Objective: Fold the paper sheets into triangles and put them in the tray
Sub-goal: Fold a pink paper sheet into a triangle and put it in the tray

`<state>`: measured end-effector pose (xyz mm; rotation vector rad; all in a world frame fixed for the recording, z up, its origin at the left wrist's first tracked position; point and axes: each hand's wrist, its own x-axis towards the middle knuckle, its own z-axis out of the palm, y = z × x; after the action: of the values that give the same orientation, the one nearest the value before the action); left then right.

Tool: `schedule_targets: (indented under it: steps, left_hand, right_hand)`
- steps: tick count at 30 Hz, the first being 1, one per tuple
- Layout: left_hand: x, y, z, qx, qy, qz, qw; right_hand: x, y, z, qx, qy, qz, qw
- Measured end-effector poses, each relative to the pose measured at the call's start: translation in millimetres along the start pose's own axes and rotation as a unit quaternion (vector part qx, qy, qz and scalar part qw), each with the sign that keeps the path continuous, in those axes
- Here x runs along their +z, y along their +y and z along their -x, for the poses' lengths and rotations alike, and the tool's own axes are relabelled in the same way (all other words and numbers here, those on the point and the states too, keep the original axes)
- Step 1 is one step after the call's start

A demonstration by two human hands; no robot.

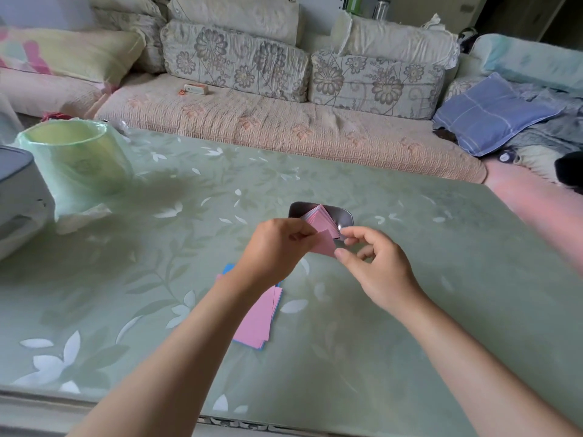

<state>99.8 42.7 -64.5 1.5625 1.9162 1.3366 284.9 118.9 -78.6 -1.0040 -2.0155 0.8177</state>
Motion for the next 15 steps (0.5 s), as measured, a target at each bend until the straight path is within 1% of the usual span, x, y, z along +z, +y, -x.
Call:
schedule_targets:
  steps: [4, 7, 11, 13, 15]
  left_hand:
    - [2, -2, -5, 0.012, 0.012, 0.000, 1.000]
    - [-3, -12, -9, 0.024, 0.025, -0.051, 0.998]
    - [-10, -27, -15, -0.008, 0.036, -0.112, 0.993]
    - [-11, -30, -16, -0.013, 0.035, -0.117, 0.992]
    - [-11, -32, -16, -0.021, 0.006, -0.122, 0.992]
  right_hand:
    - [7, -7, -18, -0.015, -0.052, 0.021, 0.998]
    - [4, -11, -40, -0.012, -0.046, 0.064, 0.997]
    - [-5, -16, -78, 0.000, -0.044, 0.131, 0.990]
    - [-7, -17, -95, 0.008, -0.070, 0.161, 0.984]
    - [-8, -17, -107, 0.009, -0.120, 0.211, 0.970]
